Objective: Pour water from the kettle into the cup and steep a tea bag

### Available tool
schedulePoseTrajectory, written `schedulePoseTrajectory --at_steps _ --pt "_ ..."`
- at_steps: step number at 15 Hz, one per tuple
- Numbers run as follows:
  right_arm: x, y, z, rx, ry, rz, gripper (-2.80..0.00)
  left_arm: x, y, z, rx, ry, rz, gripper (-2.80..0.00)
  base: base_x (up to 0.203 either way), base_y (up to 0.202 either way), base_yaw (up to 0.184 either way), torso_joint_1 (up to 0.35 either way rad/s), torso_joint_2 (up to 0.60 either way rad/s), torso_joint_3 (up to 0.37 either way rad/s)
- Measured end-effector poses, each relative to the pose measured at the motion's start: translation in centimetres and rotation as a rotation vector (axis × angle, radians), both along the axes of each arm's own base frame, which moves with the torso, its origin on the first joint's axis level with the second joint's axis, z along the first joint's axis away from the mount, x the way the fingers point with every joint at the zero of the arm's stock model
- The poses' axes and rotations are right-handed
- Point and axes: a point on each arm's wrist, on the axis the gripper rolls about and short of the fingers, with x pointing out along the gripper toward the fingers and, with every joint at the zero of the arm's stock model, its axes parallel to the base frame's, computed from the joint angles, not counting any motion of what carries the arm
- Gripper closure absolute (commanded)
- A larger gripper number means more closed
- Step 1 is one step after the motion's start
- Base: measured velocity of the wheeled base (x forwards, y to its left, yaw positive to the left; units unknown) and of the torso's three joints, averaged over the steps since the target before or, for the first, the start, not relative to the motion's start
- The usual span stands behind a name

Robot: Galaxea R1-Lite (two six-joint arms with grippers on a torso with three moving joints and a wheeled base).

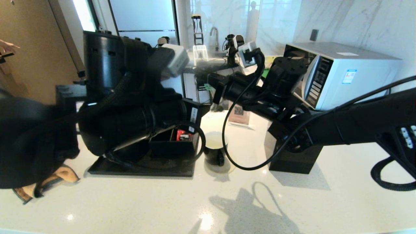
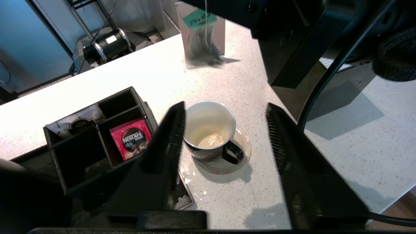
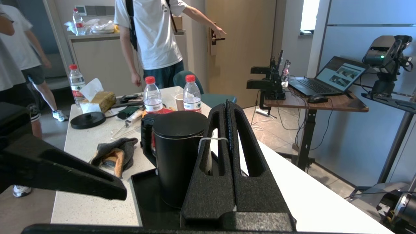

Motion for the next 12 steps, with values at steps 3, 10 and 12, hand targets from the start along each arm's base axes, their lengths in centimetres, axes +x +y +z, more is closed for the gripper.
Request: schedulePoseTrajectory --at_steps 3,10,12 --pt "0.0 -0.2 0.3 0.002 -0.003 -0.003 0.00 -0.1 0.1 -0.3 0.006 0.009 0.003 -2.80 0.000 0.000 0.000 0.000 0.00 0.000" --pt "0.3 -1.1 0.8 0.006 -0.008 -0.024 0.00 -1.0 1.9 -3.7 -0.013 0.145 0.109 -2.80 0.000 0.000 0.000 0.000 0.00 0.000" --pt "0.2 -1.2 0.9 0.000 -0.001 -0.025 0.00 -1.4 2.7 -4.3 -0.027 0.173 0.138 -2.80 0.000 0.000 0.000 0.000 0.00 0.000"
